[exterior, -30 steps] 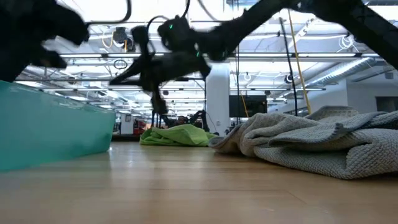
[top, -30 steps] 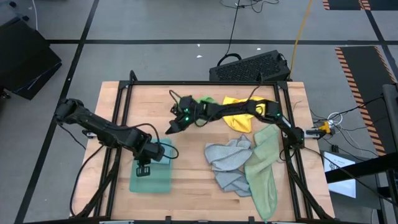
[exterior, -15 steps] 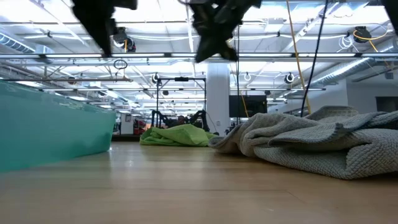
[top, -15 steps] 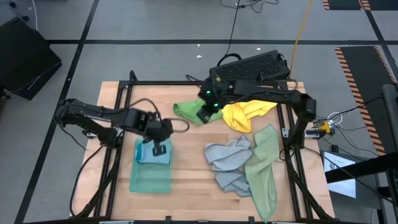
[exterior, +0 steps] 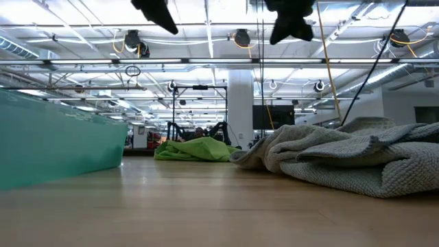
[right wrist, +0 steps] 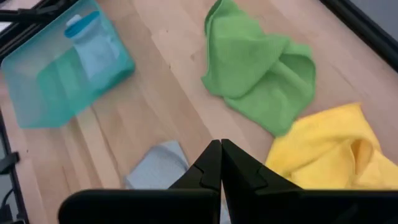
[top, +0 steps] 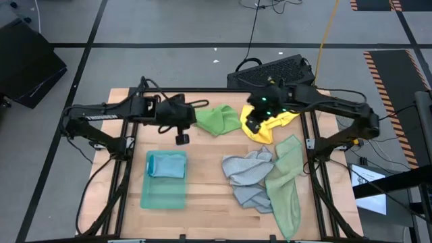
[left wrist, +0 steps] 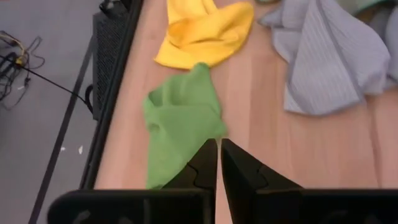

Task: Fold microfiber towels
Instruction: Fold the green microfiber cloth

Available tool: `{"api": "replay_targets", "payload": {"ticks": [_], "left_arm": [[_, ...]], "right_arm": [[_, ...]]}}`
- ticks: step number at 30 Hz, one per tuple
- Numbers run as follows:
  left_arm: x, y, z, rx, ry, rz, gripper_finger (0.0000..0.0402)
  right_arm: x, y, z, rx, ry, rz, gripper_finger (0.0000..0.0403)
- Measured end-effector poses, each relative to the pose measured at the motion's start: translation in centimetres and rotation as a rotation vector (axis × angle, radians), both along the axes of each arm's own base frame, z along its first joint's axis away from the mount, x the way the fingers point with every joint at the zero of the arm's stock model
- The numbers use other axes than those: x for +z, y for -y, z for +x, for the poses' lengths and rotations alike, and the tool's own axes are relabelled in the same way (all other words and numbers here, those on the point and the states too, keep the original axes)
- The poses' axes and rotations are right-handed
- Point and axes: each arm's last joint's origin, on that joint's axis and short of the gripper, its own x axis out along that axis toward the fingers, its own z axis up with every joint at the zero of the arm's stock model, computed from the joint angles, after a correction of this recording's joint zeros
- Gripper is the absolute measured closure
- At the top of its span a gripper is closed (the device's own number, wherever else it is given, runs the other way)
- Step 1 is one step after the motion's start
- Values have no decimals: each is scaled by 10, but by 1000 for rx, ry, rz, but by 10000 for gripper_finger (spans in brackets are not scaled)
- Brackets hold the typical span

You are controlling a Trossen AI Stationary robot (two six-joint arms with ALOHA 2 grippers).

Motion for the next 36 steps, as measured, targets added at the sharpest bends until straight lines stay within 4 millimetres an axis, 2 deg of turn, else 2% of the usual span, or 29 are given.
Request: {"api": "replay_targets", "payload": {"ticks": [3, 8, 13, 17, 21, 25, 28, 30, 36], "left_arm": [[0, -11, 6, 40, 35, 1, 376], [-13, -29, 17, 143, 29, -75, 376], [-7, -28, 19, 256, 105, -199, 376], [3, -27, 27, 222, 139, -260, 375], [-11, -34, 45, 152, 67, -378, 375], [-14, -40, 60, 290, 104, -399, 375], [-21, -43, 74, 312, 145, -407, 375], [-26, -46, 84, 304, 176, -416, 375], [-52, -53, 103, 202, 112, -542, 371]], "right_arm": [[-7, -5, -19, 1, 36, -11, 403], [-22, -11, -46, -20, 104, -7, 403], [-31, -18, -69, 7, 179, -8, 403], [-35, -22, -83, 40, 234, -51, 403], [-37, -24, -92, 99, 265, -120, 403], [-37, -25, -98, 128, 266, -151, 403], [-36, -27, -102, 137, 270, -141, 403], [-35, -28, -105, 156, 276, -142, 403], [-32, -29, -111, 199, 281, -197, 403]]}}
